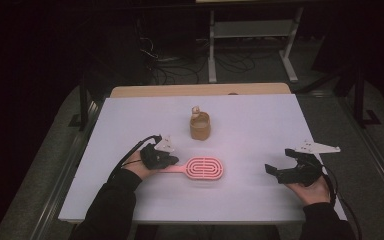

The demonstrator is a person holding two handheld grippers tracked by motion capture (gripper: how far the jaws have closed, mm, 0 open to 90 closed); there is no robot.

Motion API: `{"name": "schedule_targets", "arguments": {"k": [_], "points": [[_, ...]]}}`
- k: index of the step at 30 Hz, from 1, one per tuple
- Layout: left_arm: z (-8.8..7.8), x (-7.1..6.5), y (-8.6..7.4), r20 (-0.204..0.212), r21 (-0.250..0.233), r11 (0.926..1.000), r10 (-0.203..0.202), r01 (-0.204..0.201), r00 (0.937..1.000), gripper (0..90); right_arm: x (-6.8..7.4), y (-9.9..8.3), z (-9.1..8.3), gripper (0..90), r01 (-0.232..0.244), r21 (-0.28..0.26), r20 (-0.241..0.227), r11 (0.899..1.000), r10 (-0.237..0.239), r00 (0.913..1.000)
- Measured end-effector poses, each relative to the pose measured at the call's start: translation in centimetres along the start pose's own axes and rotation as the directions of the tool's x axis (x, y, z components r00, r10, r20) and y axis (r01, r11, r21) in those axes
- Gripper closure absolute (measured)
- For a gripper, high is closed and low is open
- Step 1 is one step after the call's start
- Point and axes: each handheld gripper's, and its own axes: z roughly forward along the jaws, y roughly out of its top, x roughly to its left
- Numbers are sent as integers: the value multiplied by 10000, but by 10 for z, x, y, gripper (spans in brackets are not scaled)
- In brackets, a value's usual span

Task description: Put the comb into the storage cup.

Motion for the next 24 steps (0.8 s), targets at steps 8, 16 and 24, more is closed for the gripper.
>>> {"name": "schedule_targets", "arguments": {"k": [8, 16, 24], "points": [[-4, -2, -4, 22, 363, 9993, 1, -1, 10000, 883, 0, 0, 0, 0, 5, 26, -4, 10000, -5, 10000], [-9, -3, -7, -57, 569, 9984, -26, 29, 10000, 883, 0, 0, 0, 0, 9, 32, -11, 10000, -9, 10000], [-19, 1, -13, 79, 774, 9970, -101, 95, 9999, 854, 0, 0, 0, 0, 15, 28, -22, 10000, -15, 10000]]}}
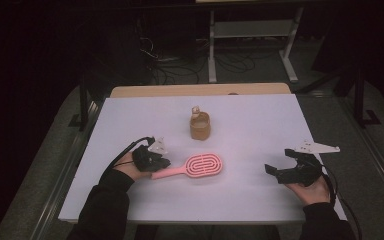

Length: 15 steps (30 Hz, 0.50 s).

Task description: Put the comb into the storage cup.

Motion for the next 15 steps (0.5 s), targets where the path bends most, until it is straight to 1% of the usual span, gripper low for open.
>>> {"name": "schedule_targets", "arguments": {"k": [3, 5, 7, 9, 11, 14, 15], "points": [[-6, 3, -3, 24, 74, 10000, -53, 52, 10000, 844, 0, 0, 0, 0, -5, 16, -5, 10000, 5, 10000], [-10, 5, -4, -5, 20, 10000, -67, 67, 10000, 844, 0, 0, 1, 0, 6, 12, -7, 10000, -6, 10000], [-13, 5, -5, -51, -52, 10000, -76, 76, 10000, 844, 0, 0, 1, 0, 6, 13, -11, 10000, -6, 10000], [-17, 5, -5, -85, -91, 10000, 40, -40, 10000, 843, 0, 0, 0, 0, -4, -1, -16, 10000, 4, 10000], [-21, 5, -4, -120, -228, 9997, 14, -16, 9999, 841, 0, 0, 0, 0, -2, 0, -22, 10000, 2, 10000], [-28, 5, -3, -88, -391, 9992, 46, -50, 10000, 827, 0, 0, 1, 0, 3, 13, -32, 10000, -3, 10000], [-30, 5, -2, -68, -417, 9991, 119, -122, 9999, 819, 0, 0, 1, 0, 8, 18, -38, 10000, -8, 10000]]}}
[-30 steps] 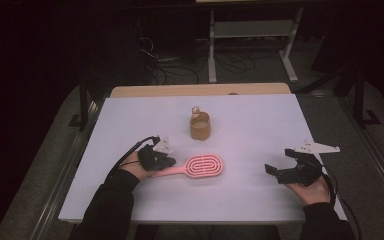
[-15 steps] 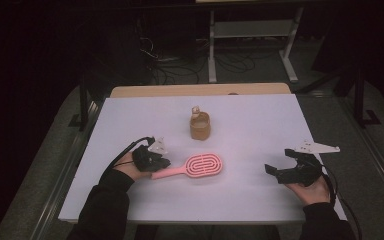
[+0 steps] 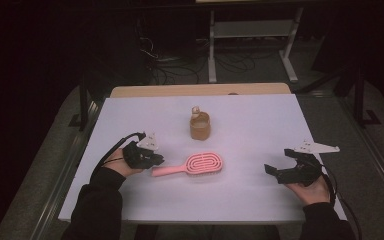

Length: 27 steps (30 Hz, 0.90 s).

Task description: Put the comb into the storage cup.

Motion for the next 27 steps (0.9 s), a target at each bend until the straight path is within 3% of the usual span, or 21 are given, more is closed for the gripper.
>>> {"name": "schedule_targets", "arguments": {"k": [4, 11, 16, 27], "points": [[-4, 0, 2, 175, -224, 9997, -57, 61, 9998, 748, 0, 0, 1, 0, 12, 4, -15, 10000, -12, 10000], [6, -5, 11, 694, -100, 9999, 36, -29, 9976, 589, 1, 0, 2, 0, 56, 75, -56, 10000, -55, 10000], [10, -8, 15, 891, -312, 9995, -14, 42, 9960, 464, 0, 0, 2, 0, 75, 80, -68, 9999, -74, 9999], [27, -12, 19, 1215, -237, 9988, 456, -430, 9915, 315, 0, 0, 3, 0, 93, 118, -94, 9999, -91, 9999]]}}
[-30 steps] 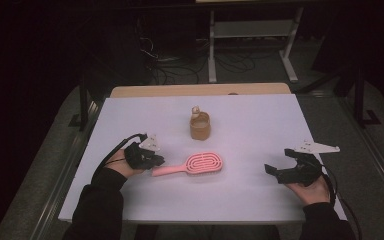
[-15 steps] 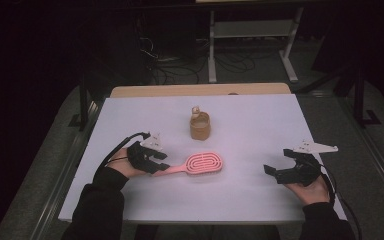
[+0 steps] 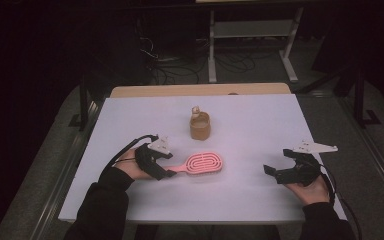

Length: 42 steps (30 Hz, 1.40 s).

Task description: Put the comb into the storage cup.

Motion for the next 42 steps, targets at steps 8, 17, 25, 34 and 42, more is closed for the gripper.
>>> {"name": "schedule_targets", "arguments": {"k": [8, 17, 25, 34, 42], "points": [[16, -5, 3, 115, 502, 9982, 315, -320, 9994, 235, 0, 0, 1, 0, 28, 54, -31, 10000, -28, 10000], [28, 1, 0, 295, 716, 9971, 229, -249, 9993, 309, 1, 0, 0, 0, 67, 58, -69, 10000, -66, 10000], [30, 3, 1, 293, 626, 9975, 316, -334, 9991, 408, 1, 0, 0, 0, 77, 53, -77, 10000, -77, 9999], [32, 1, 6, 277, 569, 9973, 458, -474, 9986, 505, 1, 0, 0, 0, 83, 61, -83, 9999, -83, 9999], [34, -3, 10, 238, 644, 9954, 696, -710, 9973, 574, 1, 0, 1, 0, 81, 80, -85, 9999, -80, 9999]]}}
